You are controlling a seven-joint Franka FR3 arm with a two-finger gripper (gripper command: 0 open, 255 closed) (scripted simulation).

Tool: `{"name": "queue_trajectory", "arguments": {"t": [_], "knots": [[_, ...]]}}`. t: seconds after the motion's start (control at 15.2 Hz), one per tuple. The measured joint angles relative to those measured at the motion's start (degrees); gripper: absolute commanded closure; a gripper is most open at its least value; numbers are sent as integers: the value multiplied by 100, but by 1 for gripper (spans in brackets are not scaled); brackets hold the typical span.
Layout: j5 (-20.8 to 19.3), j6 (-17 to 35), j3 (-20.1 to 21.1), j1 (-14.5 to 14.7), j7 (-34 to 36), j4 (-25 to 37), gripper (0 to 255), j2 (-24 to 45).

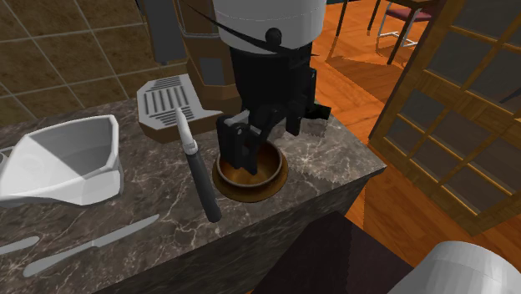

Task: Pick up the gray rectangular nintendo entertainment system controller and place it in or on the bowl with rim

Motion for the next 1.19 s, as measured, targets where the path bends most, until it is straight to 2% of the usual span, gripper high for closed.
{"name": "queue_trajectory", "arguments": {"t": [0.26,0.66,1.19], "knots": [[-170,214,-250,-53,-311,-139,0,37],[-652,955,-1020,-231,-1231,-431,0,349],[-1070,2008,-2053,-377,-2449,-366,0,1247]]}}
